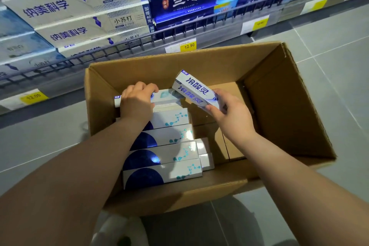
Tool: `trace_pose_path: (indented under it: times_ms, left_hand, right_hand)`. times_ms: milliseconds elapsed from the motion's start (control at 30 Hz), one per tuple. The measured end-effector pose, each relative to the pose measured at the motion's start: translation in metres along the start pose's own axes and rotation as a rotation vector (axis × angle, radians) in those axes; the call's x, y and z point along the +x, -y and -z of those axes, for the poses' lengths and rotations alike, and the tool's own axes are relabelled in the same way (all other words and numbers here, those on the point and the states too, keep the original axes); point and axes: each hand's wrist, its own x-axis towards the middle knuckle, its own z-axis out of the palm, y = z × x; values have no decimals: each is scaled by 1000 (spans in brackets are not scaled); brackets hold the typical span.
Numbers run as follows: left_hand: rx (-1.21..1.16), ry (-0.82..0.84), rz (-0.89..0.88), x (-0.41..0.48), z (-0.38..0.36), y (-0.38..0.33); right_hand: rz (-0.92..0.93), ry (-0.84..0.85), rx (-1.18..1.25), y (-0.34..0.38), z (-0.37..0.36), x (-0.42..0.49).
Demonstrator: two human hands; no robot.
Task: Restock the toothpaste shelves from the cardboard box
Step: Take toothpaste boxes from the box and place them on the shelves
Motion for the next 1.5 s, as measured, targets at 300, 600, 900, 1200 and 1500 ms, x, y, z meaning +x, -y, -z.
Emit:
trace_pose_path:
  times_ms: [300,600,900,1200,1500]
  left_hand:
    - [-125,126,-155,-14,96,-39]
    - [-344,220,33,-43,394,-156]
    - [-514,195,-99,-58,609,-311]
    - [-709,86,-173,-77,641,-513]
    - [-750,11,-296,-36,655,-686]
  right_hand:
    - [-154,-51,149,63,78,-17]
    - [-335,-181,269,237,325,-77]
    - [-352,-412,290,317,557,-138]
    - [-214,-531,281,228,729,-182]
    - [-166,-651,271,144,884,-171]
